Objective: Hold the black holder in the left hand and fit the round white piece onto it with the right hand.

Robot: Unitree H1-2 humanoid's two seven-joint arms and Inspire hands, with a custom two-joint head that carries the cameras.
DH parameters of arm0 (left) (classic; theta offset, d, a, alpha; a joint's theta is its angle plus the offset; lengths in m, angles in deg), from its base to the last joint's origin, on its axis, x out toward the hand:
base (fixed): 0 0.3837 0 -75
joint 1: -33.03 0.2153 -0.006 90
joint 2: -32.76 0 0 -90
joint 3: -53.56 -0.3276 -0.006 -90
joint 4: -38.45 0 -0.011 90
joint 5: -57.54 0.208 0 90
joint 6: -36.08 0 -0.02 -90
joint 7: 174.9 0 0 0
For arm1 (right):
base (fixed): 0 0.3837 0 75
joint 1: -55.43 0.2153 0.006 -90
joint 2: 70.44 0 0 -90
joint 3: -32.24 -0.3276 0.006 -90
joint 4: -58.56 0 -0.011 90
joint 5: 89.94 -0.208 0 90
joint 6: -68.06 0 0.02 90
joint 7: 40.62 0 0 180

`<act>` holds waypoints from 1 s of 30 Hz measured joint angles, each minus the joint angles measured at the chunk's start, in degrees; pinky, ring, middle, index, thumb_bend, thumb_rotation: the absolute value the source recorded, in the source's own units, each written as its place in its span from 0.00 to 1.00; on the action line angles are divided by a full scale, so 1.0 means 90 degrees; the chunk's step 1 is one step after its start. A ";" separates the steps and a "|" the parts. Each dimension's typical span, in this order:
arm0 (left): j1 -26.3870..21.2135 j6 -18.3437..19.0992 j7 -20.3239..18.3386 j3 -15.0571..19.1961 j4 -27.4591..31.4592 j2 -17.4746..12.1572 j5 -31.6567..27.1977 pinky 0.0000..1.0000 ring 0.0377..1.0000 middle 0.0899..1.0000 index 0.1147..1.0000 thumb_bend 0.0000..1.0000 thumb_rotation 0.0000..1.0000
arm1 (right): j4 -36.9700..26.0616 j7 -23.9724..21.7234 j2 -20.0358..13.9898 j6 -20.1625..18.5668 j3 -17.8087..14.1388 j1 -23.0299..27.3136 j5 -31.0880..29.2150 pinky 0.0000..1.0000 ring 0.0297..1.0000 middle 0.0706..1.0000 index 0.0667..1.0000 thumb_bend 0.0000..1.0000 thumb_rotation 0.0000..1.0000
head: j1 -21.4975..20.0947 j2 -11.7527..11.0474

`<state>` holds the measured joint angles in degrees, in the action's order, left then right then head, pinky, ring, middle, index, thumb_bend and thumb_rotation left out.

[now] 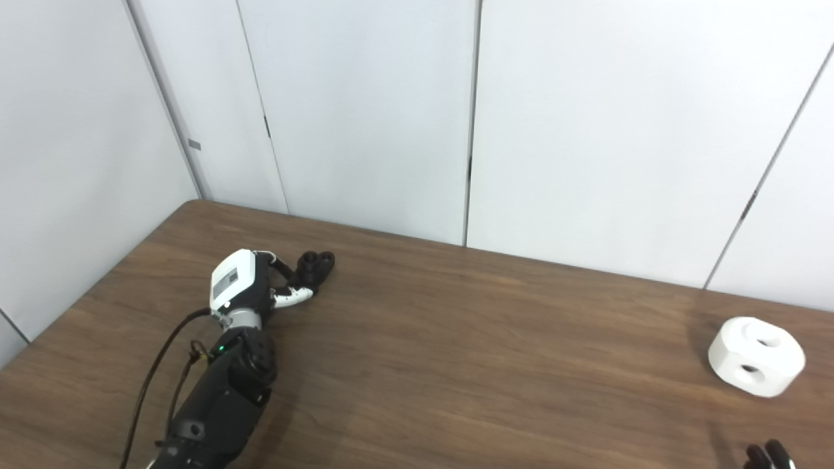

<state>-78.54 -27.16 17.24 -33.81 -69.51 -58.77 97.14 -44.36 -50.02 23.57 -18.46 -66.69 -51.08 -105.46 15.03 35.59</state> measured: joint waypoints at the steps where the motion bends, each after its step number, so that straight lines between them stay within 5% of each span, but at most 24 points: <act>1: 0.0017 -0.0005 -0.0067 -0.0036 0.0039 -0.0046 0.0006 0.83 0.85 0.75 0.42 0.52 0.05 | 0.0000 -0.0001 -0.0001 0.0003 0.0003 0.0001 0.0003 1.00 1.00 0.98 0.99 0.65 1.00 | -0.0010 0.0010; 14: 0.0483 -0.0007 -0.1253 -0.0159 0.1173 -0.0305 0.0032 0.71 0.83 0.76 0.42 0.51 0.05 | -0.0074 0.0036 0.0011 -0.0024 0.0068 -0.0070 0.0034 1.00 1.00 0.98 0.99 0.63 1.00 | -0.0225 0.0186; 20: 0.1001 -0.0017 -0.1763 -0.0411 0.2048 -0.0347 -0.0162 0.85 0.86 0.77 0.42 0.51 0.06 | -0.0132 0.0057 0.0037 -0.0050 0.0084 -0.0119 0.0030 1.00 1.00 0.98 0.98 0.63 1.00 | -0.0351 0.0215; 30: 0.1791 -0.0798 -0.1886 -0.0659 0.2907 -0.0326 -0.0742 0.81 0.89 0.80 0.42 0.51 0.06 | -0.0251 0.0142 0.0038 -0.0173 0.0142 -0.0154 0.0128 1.00 1.00 0.96 0.97 0.63 1.00 | -0.0498 0.0244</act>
<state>-62.42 -34.34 0.26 -39.74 -43.35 -61.70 90.46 -46.62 -48.74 23.91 -20.01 -65.42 -52.46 -104.31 10.55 37.79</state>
